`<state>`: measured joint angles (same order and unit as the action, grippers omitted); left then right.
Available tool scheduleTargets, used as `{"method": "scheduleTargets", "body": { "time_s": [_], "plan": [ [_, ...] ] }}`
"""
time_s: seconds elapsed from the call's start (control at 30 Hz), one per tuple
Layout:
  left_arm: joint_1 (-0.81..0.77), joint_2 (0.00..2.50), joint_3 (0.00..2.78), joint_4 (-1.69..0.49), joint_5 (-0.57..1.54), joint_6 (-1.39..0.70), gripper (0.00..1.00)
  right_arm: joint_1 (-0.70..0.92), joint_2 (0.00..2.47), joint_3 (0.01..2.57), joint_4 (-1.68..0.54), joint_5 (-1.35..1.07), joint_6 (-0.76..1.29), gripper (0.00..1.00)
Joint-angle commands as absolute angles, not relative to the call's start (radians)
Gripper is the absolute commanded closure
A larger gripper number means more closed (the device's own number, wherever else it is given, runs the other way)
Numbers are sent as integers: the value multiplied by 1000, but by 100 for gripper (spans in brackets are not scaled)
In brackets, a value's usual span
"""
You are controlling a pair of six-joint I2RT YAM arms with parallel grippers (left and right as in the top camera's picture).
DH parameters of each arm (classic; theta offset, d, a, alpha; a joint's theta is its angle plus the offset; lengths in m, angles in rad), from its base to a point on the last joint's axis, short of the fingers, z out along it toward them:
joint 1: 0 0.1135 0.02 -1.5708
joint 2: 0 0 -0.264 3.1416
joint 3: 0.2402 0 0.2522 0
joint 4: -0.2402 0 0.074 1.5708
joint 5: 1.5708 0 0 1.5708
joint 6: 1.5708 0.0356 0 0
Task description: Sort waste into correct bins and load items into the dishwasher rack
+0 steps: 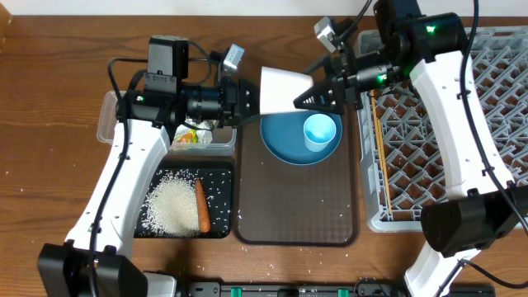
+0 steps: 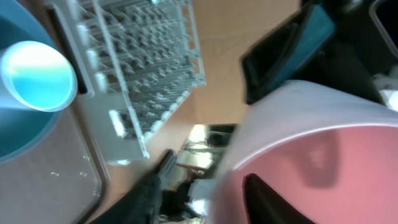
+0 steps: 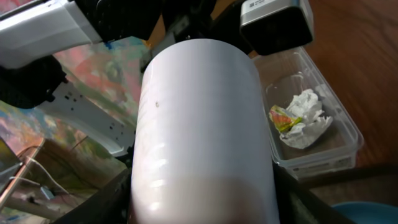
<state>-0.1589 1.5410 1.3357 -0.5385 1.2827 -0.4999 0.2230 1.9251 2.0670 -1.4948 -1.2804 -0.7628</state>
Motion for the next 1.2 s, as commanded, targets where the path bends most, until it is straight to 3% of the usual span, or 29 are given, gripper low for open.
{"method": "scheduleTargets", "body": {
  "time_s": [0.0, 0.17, 0.33, 0.47, 0.83, 1.17],
  "plan": [
    [-147, 1531, 1341, -538, 1106, -491, 46, 193, 1911, 2066, -1492, -1312, -733, 58],
    [-112, 1531, 1341, -538, 944, -491, 41, 167, 1911, 2066, -1492, -1219, -696, 57],
    [-96, 1531, 1341, -538, 921, -490, 33, 126, 1911, 2066, -1479, -1064, -616, 65],
    [-96, 1531, 1341, -538, 921, -491, 18, 80, 1911, 2066, -1427, -854, -430, 69],
    [-96, 1531, 1341, -538, 922, -491, 9, 13, 1911, 2066, -1393, -157, -27, 75],
    [-96, 1531, 1341, -538, 922, -491, 6, -1, 1911, 2066, -1406, 51, 55, 76]
  ]
}}
